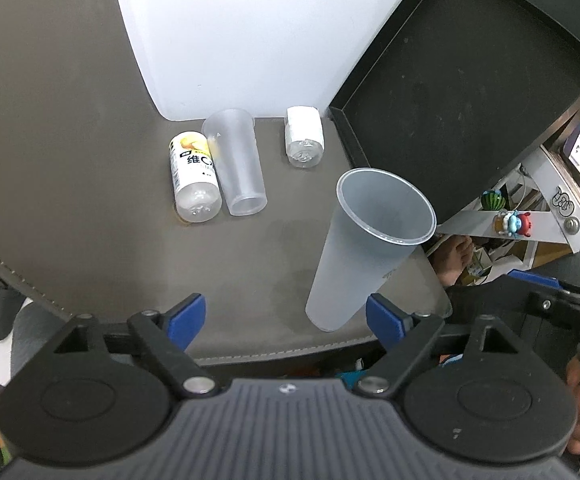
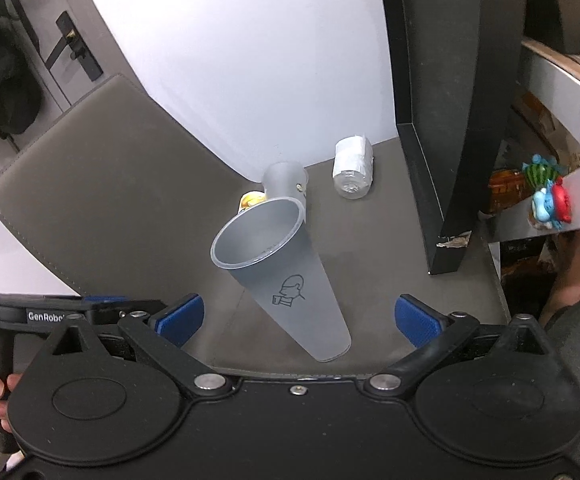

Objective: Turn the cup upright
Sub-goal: 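Open the right gripper and release the standing cup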

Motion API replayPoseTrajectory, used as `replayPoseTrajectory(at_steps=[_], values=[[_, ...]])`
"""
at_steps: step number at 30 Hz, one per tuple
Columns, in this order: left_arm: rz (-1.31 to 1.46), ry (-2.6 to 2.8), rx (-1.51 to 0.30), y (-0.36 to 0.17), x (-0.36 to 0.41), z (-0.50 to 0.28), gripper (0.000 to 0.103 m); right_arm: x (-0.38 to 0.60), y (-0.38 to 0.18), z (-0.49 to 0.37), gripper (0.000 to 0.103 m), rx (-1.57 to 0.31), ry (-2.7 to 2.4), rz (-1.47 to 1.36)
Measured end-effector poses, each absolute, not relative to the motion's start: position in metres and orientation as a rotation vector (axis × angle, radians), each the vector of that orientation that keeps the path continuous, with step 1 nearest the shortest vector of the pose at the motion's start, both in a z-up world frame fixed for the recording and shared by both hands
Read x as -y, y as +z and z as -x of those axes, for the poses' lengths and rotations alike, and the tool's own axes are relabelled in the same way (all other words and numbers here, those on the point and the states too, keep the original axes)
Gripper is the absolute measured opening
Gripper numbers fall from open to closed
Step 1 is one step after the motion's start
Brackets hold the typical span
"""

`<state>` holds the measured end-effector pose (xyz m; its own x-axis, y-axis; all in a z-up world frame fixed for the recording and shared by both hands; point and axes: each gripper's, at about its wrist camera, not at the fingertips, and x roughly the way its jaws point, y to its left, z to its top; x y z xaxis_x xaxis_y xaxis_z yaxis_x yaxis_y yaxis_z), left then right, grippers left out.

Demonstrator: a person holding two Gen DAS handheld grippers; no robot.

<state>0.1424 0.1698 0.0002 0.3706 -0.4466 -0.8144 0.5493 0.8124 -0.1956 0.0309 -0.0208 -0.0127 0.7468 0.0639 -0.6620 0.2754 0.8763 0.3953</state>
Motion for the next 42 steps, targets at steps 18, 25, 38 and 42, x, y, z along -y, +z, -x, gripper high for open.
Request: replayPoseTrajectory(at_steps=[18,25,38,42], values=[[-0.113,-0.620,-1.018,-0.007,-0.187,-0.133,0.087,0.013,-0.020,-0.029,0.103,-0.765,-0.115,-0.478],[-0.121,-0.624,-1.014,-0.006,-0.186,-0.131,0.087,0.010,-0.022,-0.028,0.103,-0.773,-0.114,-0.473],[-0.130,-0.628,-1.012,-0.004,-0.185,-0.128,0.087,0.010,-0.020,-0.028,0.103,-0.765,-0.111,-0.475],[-0.127,-0.629,-1.008,-0.003,-0.186,-0.127,0.087,0.008,-0.020,-0.028,0.103,-0.764,-0.110,-0.465]])
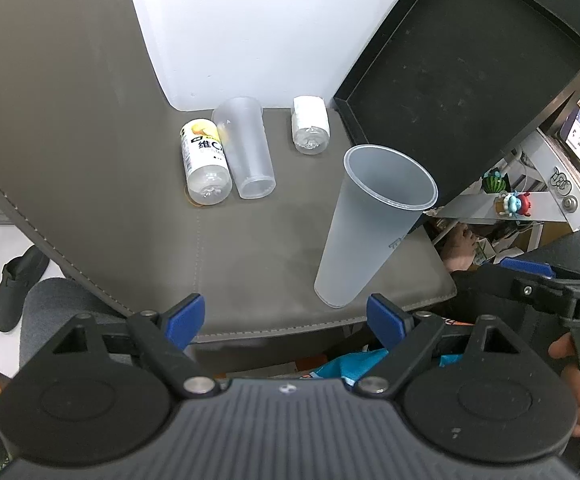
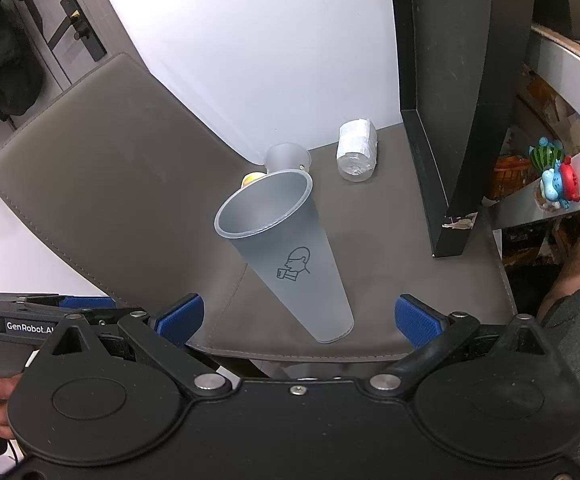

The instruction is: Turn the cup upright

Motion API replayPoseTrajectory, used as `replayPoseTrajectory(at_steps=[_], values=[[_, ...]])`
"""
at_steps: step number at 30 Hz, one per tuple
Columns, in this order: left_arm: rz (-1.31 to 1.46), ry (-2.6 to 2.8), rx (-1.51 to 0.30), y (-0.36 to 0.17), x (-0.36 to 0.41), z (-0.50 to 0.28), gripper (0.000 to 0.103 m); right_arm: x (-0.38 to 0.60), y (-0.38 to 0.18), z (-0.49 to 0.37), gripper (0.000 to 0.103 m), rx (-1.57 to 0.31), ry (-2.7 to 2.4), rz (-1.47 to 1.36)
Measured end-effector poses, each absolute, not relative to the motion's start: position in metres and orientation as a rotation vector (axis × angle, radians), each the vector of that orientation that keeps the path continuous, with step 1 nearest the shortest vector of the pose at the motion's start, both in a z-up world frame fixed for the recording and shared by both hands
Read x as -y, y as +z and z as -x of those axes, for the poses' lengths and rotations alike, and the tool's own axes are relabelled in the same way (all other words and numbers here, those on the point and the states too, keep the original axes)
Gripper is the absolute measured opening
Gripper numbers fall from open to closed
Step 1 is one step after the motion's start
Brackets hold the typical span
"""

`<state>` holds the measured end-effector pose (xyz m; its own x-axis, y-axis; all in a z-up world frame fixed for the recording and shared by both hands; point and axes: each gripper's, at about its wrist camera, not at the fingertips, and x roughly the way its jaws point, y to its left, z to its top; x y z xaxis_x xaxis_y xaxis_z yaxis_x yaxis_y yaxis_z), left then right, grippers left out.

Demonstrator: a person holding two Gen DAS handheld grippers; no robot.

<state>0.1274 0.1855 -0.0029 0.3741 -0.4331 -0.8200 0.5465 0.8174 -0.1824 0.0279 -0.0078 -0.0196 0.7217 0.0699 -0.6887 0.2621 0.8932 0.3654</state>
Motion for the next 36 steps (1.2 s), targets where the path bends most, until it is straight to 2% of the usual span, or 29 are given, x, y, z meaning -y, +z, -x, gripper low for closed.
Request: replayPoseTrajectory(at_steps=[36], values=[[-0.122,-0.666,-0.993,0.002,-0.187,-0.113,0.087,-0.001,-0.019,-0.027,0.103,-0.781,-0.110,-0.436]])
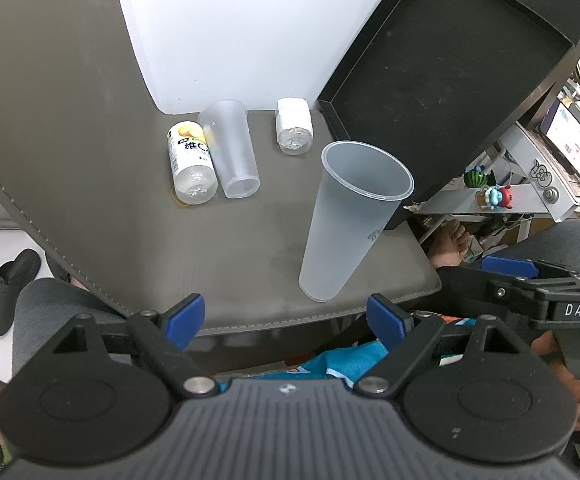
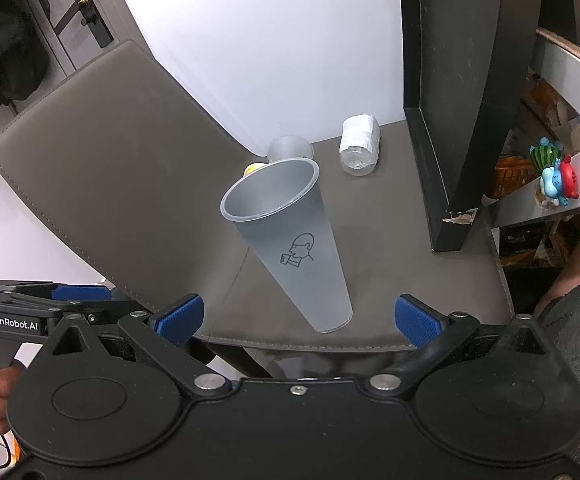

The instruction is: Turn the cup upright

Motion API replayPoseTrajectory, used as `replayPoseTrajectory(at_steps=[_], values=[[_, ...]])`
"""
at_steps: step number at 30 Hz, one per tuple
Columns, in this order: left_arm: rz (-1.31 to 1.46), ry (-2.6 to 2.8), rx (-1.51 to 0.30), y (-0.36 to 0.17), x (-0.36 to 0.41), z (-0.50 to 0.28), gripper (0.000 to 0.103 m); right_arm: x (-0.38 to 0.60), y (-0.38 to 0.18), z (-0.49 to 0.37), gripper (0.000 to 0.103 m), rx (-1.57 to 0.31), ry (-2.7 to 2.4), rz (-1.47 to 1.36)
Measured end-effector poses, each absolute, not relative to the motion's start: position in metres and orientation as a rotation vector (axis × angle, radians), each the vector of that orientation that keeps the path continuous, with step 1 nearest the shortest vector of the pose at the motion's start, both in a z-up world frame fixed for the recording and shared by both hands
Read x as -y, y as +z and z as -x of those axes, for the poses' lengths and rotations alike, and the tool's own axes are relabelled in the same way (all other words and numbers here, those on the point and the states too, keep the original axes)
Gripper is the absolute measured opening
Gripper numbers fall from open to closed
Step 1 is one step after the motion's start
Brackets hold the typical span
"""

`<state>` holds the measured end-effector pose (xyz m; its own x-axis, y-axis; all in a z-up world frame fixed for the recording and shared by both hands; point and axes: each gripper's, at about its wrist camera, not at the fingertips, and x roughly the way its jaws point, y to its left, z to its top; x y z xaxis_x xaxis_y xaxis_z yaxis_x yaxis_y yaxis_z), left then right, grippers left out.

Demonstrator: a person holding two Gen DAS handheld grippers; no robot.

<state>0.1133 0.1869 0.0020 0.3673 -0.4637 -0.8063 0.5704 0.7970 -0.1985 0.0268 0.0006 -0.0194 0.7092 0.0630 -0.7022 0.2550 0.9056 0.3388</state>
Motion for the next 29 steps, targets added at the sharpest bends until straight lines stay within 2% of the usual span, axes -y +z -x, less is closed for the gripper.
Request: replayPoseTrajectory(at_steps=[16,29], values=[[-0.104,-0.680,-0.983,-0.0011,-0.1910,-0.1122,0.087,-0.0064,-0.0218,-0.0280,0.103,-0.795,-0.132,-0.420],[-0.174,-0.710,-0.900,0.0057,-0.1865,-0.1102,0.087,-0.0100,-0.0164,-0.0266,0.103,-0.777,-0.112,-0.396]])
